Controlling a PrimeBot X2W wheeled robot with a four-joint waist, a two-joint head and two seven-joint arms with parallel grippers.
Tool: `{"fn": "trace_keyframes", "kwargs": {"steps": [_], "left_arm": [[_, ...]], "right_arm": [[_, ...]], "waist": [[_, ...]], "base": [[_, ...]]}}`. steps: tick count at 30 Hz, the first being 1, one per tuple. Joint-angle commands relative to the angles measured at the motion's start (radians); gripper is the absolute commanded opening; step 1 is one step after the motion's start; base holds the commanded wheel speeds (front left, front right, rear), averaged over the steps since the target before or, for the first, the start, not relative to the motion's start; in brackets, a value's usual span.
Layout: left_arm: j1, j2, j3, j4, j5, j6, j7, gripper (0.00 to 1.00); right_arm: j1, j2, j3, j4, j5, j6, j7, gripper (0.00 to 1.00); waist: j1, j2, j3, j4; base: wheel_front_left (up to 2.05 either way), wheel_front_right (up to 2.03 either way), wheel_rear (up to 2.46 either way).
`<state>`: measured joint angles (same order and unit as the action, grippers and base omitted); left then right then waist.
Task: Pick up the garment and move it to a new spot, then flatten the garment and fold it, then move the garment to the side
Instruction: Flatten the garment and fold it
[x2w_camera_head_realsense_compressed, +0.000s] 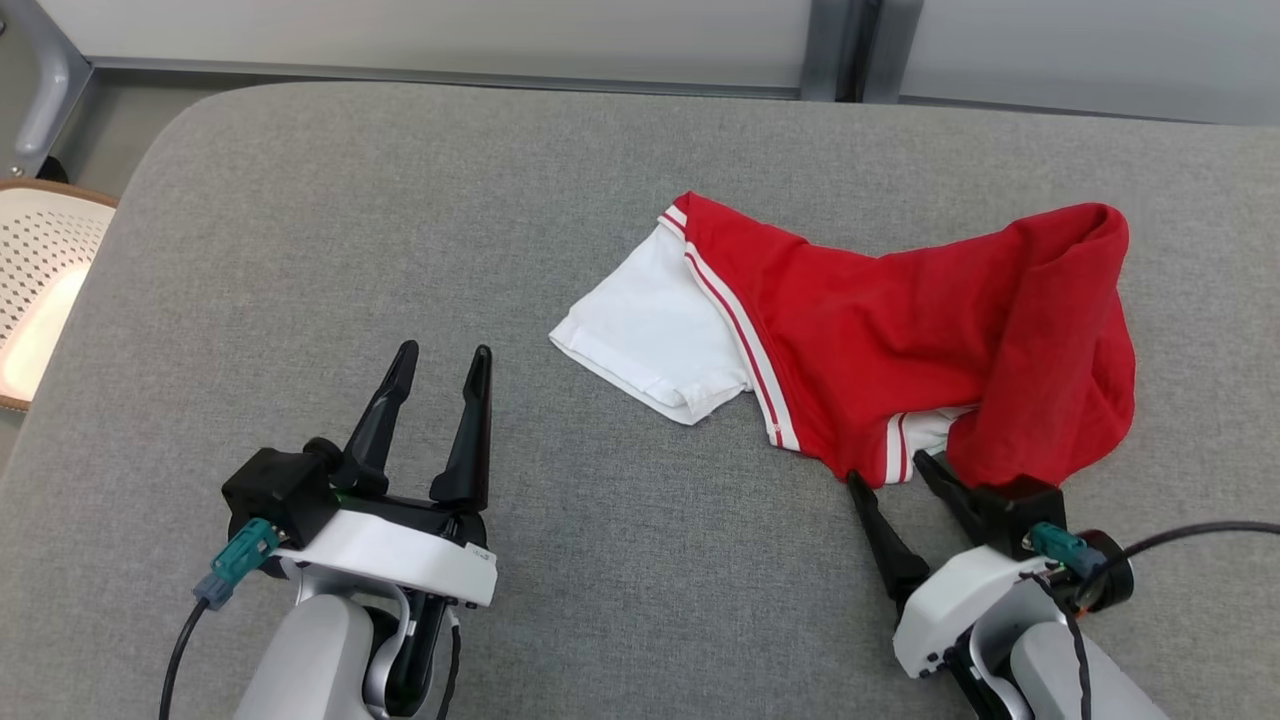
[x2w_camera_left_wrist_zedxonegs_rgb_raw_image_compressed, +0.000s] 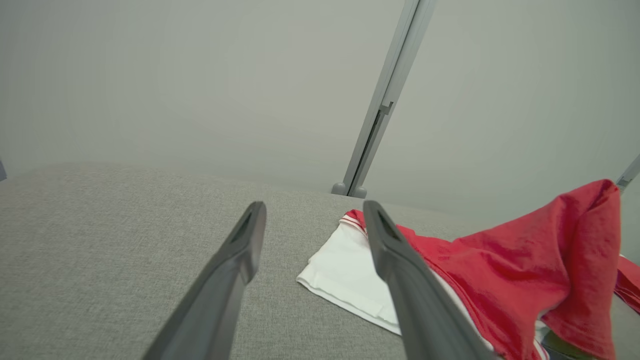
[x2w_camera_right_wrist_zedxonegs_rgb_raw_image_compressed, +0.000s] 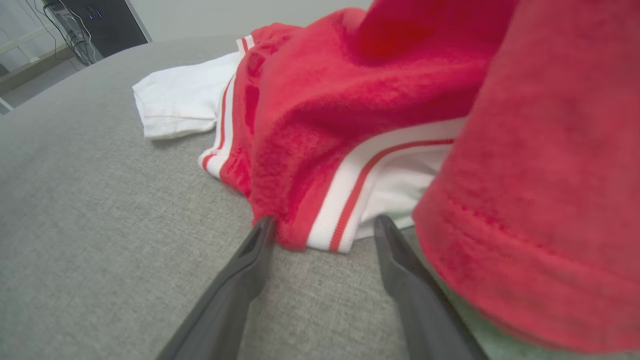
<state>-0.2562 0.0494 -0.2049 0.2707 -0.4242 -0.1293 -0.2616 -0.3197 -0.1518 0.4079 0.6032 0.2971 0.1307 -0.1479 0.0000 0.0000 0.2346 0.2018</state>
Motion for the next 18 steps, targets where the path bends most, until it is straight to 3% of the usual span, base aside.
{"fn": "trace_keyframes", "kwargs": {"steps": [1, 2, 3, 4, 15, 18], "left_arm": [[-0.018, 0.003, 0.001, 0.002, -0.005, -0.002, -0.005, 1.00], [-0.021, 0.003, 0.001, 0.004, -0.004, -0.002, -0.005, 1.00], [-0.023, 0.003, 0.000, 0.006, -0.003, -0.002, -0.005, 1.00], [-0.024, 0.003, 0.000, 0.007, -0.002, -0.002, -0.005, 1.00], [0.002, 0.003, 0.010, 0.035, 0.016, -0.002, -0.005, 1.00], [0.012, 0.003, 0.016, 0.037, 0.022, -0.002, -0.005, 1.00]], "right_arm": [[-0.011, -0.004, 0.015, 0.025, 0.005, 0.000, 0.019, 1.00], [-0.016, -0.005, 0.023, 0.033, 0.011, 0.000, 0.028, 1.00], [-0.022, -0.009, 0.032, 0.038, 0.013, 0.000, 0.030, 0.38], [-0.029, -0.010, 0.042, 0.040, 0.022, 0.000, 0.029, 0.00], [-0.051, -0.040, 0.162, -0.050, 0.092, 0.000, -0.080, 0.00], [-0.056, -0.053, 0.215, -0.121, 0.094, 0.000, -0.099, 0.00]], "waist": [[0.0000, 0.0000, 0.009, 0.005], [0.0000, 0.0000, 0.011, 0.007], [0.0000, 0.0000, 0.012, 0.007], [0.0000, 0.0000, 0.012, 0.008], [0.0000, 0.0000, -0.054, -0.012], [0.0000, 0.0000, -0.079, -0.021]], "base": [[0.00, 0.00, 0.00], [0.00, 0.00, 0.00], [0.00, 0.00, 0.00], [0.00, 0.00, 0.00], [0.00, 0.00, 0.00], [0.00, 0.00, 0.00]]}}
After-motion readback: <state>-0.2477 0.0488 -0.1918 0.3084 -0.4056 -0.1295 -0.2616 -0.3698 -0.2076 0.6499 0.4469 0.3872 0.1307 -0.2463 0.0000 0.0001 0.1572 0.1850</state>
